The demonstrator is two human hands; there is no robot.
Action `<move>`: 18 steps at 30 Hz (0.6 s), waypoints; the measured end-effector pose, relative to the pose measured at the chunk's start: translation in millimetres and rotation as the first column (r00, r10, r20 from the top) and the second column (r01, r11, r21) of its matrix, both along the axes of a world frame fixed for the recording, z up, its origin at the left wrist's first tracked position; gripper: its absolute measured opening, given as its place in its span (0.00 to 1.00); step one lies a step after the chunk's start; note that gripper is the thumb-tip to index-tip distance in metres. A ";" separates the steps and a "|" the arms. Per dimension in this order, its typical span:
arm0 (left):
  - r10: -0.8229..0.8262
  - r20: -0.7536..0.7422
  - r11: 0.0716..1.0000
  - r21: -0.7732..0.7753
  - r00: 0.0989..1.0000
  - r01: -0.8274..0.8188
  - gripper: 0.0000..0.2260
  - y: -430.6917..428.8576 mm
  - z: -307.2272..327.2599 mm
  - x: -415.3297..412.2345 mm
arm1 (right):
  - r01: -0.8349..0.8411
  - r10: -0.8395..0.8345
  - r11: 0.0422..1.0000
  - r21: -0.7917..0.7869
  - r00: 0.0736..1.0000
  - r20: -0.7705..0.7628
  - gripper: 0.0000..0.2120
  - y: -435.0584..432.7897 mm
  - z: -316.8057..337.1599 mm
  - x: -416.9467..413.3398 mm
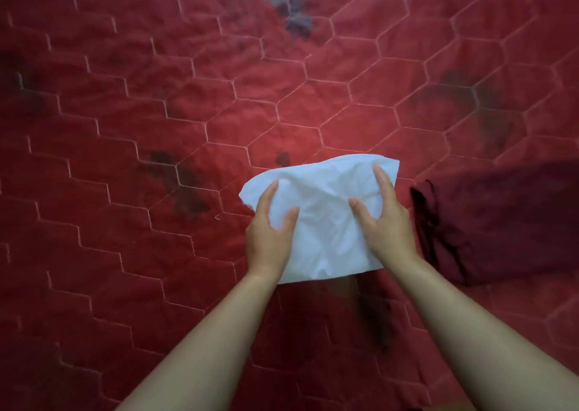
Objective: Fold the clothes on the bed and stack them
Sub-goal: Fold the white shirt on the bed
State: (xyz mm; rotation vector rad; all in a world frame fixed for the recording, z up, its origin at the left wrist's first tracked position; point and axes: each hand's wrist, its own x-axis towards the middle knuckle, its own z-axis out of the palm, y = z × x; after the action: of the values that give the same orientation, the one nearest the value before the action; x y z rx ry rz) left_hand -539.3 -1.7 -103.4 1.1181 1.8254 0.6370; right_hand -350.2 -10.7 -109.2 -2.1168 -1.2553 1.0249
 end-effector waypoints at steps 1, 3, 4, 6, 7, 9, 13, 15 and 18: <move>-0.038 0.021 0.999 0.003 0.999 0.038 0.22 -0.7 10.4 10.7 | 0.017 -0.017 1.000 0.011 1.000 0.000 0.31 -3.0 10.5 12.3; -0.128 0.050 0.992 0.028 0.991 0.126 0.21 -2.6 31.4 36.2 | 0.048 -0.049 0.998 0.027 0.999 0.013 0.31 -10.4 31.0 41.1; -0.167 0.064 0.985 0.048 0.984 0.164 0.21 -3.7 41.1 50.7 | 0.064 -0.065 0.998 0.028 0.998 0.027 0.31 -14.7 40.3 57.4; -0.221 0.093 0.973 0.086 0.971 0.214 0.20 -5.4 57.0 82.9 | 0.097 -0.099 0.994 0.042 0.994 0.046 0.31 -22.6 55.0 92.2; -0.243 0.105 0.967 0.100 0.964 0.233 0.19 -7.1 62.6 101.0 | 0.114 -0.116 0.992 0.048 0.992 0.054 0.31 -26.2 60.4 110.8; -0.267 0.122 0.961 0.113 0.956 0.254 0.18 -13.2 67.9 139.4 | 0.131 -0.136 0.989 0.061 0.988 0.075 0.31 -33.1 65.8 150.5; -0.226 0.164 0.971 0.116 0.960 0.209 0.17 -36.7 63.2 219.3 | 0.100 -0.106 0.993 0.066 0.989 0.106 0.31 -46.2 61.6 231.6; -0.187 0.158 0.979 0.109 0.969 0.171 0.17 -48.0 56.4 257.4 | 0.074 -0.080 0.996 0.055 0.990 0.113 0.31 -50.4 54.6 267.7; -0.096 0.102 0.988 0.127 0.990 0.083 0.15 -57.4 47.2 300.0 | 0.029 -0.033 0.998 0.050 0.996 0.084 0.31 -49.5 42.2 307.4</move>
State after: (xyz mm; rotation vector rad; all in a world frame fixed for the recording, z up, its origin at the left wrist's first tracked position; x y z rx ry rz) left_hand -239.3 -59.1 -56.2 1.2159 1.6529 0.7500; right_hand -42.8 -60.2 -67.0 -2.1559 -1.2700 0.8905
